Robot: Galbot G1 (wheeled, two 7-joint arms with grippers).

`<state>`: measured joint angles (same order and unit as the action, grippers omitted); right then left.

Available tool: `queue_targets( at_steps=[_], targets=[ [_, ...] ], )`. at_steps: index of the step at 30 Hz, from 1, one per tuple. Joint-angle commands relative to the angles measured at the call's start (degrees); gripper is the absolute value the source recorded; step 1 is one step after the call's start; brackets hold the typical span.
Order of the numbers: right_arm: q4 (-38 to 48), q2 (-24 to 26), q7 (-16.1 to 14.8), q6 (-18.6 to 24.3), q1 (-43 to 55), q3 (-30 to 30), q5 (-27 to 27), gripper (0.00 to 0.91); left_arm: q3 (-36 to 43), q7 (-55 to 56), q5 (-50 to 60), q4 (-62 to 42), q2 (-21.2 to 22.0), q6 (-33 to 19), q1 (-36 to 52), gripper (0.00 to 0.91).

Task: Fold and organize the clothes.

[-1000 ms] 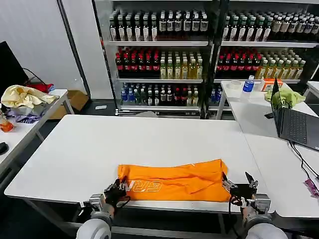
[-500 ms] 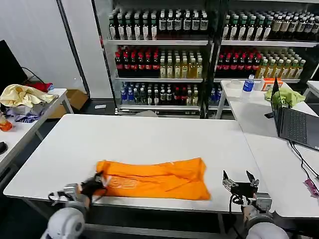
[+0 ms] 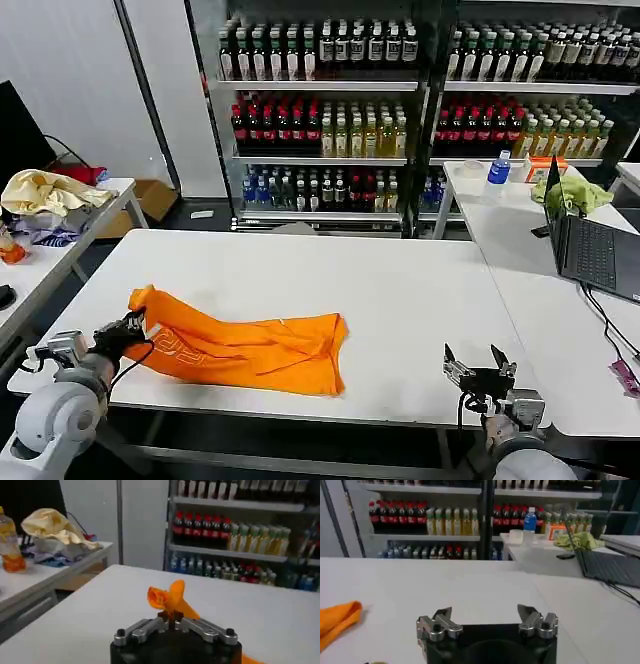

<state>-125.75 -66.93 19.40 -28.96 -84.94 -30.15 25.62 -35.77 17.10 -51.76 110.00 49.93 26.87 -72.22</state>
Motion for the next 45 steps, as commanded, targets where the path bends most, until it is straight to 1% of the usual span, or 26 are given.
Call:
queue_targets(
  at_steps=[1,6,15,23,25,33,34,35,36,37,40,41,42,45],
  targets=[
    [-0.2,0.0,0.1,-0.1,-0.3,-0.1,0.5,0.907,2.4,1.8,-18.6,10.3,2.7,2.9,0.9,0.020],
    [-0.2,-0.1,0.2,-0.2,-0.7,0.0,0.5,0.907,8.1,2.6,-20.8,11.5,6.6,3.6,2.7,0.020],
    [0.0,0.2,1.0,0.4,-0.6,-0.2,0.8,0.907,15.1,4.3,-18.3,10.2,13.6,2.8,4.7,0.020],
    [0.3,0.3,1.6,0.4,0.3,0.6,0.8,0.907,20.4,4.7,-15.0,7.0,17.4,2.4,6.3,0.010],
    [0.4,0.3,1.9,0.4,0.6,0.9,0.8,0.907,21.8,4.9,-13.7,5.5,18.6,2.1,7.0,0.020],
    [0.5,0.4,2.1,0.3,1.2,1.2,0.8,0.907,24.5,4.8,-9.4,2.3,19.4,2.1,7.4,0.020],
    [0.5,0.4,2.0,0.3,1.3,1.3,0.8,0.907,24.8,4.9,-8.5,2.0,19.5,2.1,7.5,0.091],
    [0.5,0.3,2.0,0.3,1.3,1.3,0.8,0.907,25.0,4.9,-8.0,1.8,19.8,2.1,7.6,0.433],
    [0.5,0.3,2.0,0.3,1.3,1.4,0.8,0.907,25.1,4.8,-7.6,1.8,20.1,2.3,7.7,0.474],
    [0.5,0.2,2.1,0.3,1.4,1.5,0.8,0.907,25.5,4.6,-6.8,1.8,20.5,2.5,7.9,0.494],
    [0.5,0.1,2.2,0.3,1.4,1.5,0.8,0.907,26.4,4.5,-6.3,2.0,21.2,2.6,8.2,0.504],
    [0.5,0.1,2.2,0.3,1.4,1.5,0.8,0.907,26.6,4.5,-6.2,2.0,21.5,2.6,8.4,0.605],
    [0.5,0.1,2.2,0.2,1.4,1.5,0.8,0.907,26.9,4.5,-6.0,1.9,21.6,2.6,8.5,0.907],
    [0.3,0.1,2.3,0.2,1.5,1.5,0.8,0.907,27.1,3.5,-5.9,2.0,21.8,2.6,8.8,0.907]
  ],
)
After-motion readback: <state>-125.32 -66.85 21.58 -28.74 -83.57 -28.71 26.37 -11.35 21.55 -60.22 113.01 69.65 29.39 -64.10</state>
